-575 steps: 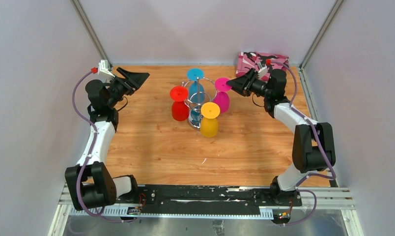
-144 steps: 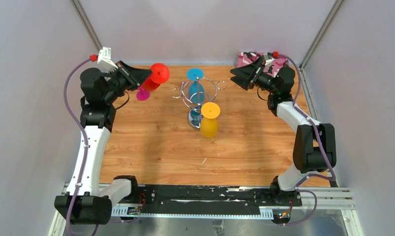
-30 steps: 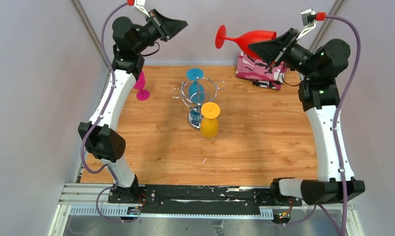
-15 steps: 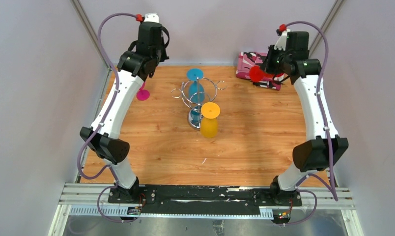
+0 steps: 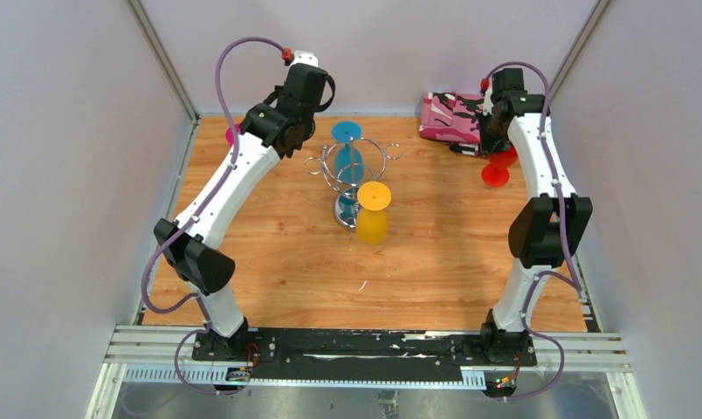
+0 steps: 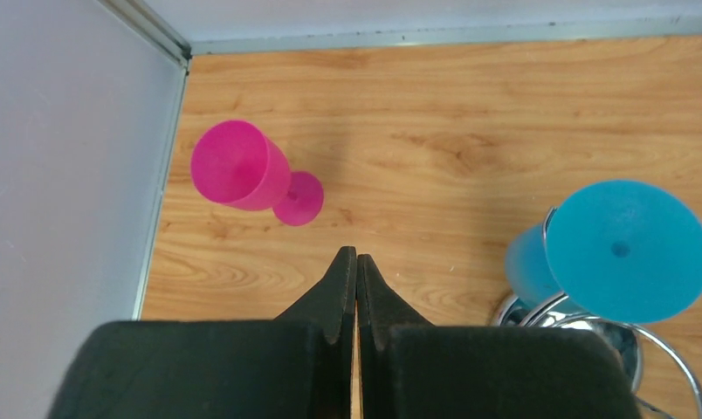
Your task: Take the wine glass off the wine glass rack
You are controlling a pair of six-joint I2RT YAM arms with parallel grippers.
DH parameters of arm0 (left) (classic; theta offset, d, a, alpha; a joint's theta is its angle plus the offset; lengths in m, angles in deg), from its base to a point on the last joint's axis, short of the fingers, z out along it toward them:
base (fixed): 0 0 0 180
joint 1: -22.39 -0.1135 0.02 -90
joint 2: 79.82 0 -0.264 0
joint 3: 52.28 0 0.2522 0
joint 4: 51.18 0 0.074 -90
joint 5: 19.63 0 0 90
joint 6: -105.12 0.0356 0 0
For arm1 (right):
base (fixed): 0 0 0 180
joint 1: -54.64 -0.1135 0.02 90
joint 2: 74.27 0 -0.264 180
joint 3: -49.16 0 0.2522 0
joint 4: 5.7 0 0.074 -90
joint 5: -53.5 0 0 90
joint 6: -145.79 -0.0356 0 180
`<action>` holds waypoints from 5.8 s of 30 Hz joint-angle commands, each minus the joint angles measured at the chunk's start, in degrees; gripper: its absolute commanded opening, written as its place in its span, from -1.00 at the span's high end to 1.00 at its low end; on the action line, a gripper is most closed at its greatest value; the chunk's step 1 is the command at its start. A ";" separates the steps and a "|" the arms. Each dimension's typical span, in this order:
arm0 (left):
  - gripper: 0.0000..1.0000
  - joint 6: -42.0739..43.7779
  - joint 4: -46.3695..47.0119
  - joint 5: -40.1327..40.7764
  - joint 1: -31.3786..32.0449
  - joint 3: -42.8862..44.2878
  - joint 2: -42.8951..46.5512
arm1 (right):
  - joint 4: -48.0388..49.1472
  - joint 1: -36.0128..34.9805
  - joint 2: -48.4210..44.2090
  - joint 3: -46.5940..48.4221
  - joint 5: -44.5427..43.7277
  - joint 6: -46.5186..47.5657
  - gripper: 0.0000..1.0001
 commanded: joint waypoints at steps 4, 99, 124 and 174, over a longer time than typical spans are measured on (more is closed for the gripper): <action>1.00 -0.23 1.54 -2.93 -0.02 -3.63 2.03 | -3.31 5.50 7.39 3.53 7.28 5.03 1.00; 0.17 -48.64 83.32 -85.17 -23.42 -33.65 -8.27 | 26.92 -1.44 -25.69 -18.24 18.93 -8.01 0.01; 0.37 -37.58 71.60 -86.26 -21.38 -37.16 -6.91 | 30.83 -1.47 -28.52 -21.38 21.66 -8.92 0.02; 0.86 -42.15 71.60 -90.25 -23.31 -25.07 -14.10 | 33.69 -1.48 -27.77 -23.65 24.69 -10.14 0.01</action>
